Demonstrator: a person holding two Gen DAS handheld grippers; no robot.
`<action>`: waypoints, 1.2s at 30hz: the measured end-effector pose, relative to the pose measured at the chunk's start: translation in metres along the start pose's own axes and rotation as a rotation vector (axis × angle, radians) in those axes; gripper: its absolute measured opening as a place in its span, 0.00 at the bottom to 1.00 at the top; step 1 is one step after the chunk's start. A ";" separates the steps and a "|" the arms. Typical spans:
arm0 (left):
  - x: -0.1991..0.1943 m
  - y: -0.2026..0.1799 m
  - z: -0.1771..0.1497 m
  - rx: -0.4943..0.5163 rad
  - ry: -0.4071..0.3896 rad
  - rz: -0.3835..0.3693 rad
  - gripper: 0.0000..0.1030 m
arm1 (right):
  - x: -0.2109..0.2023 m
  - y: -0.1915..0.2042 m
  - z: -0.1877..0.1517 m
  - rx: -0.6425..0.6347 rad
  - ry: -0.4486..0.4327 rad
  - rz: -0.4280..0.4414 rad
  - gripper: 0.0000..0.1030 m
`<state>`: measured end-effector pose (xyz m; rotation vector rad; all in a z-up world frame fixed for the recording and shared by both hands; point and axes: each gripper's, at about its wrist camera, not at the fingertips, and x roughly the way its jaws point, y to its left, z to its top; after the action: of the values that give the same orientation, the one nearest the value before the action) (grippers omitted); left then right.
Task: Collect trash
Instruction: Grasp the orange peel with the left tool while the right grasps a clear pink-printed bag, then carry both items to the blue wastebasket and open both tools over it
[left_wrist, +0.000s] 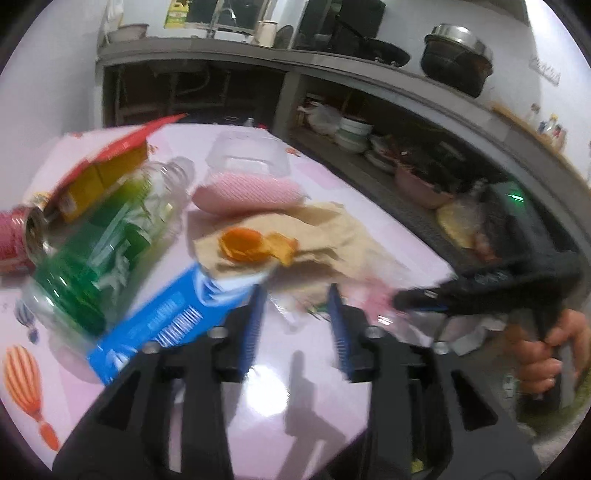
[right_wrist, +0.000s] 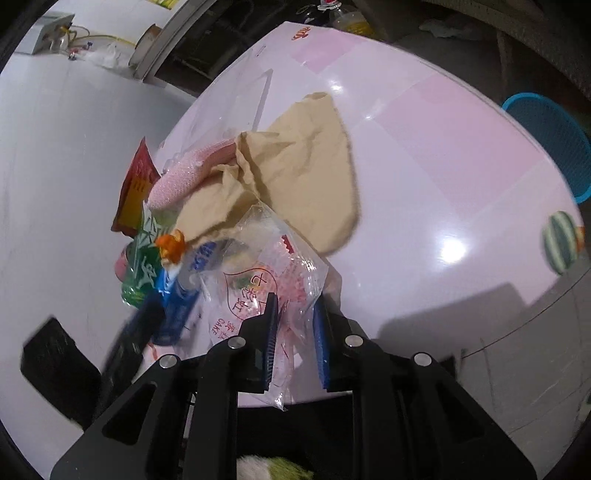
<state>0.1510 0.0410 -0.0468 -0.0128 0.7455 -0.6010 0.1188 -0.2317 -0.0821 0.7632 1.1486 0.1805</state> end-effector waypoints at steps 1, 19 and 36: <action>0.001 0.000 0.004 0.005 -0.004 0.016 0.43 | -0.003 -0.003 -0.001 -0.005 0.002 0.001 0.18; 0.039 0.024 0.045 -0.058 0.092 0.163 0.37 | -0.007 -0.022 -0.002 -0.040 -0.017 0.059 0.18; 0.029 0.011 0.049 -0.026 0.068 0.198 0.13 | -0.014 -0.027 -0.004 -0.044 -0.044 0.073 0.17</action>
<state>0.2050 0.0258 -0.0315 0.0571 0.8099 -0.4040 0.1032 -0.2567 -0.0893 0.7673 1.0726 0.2485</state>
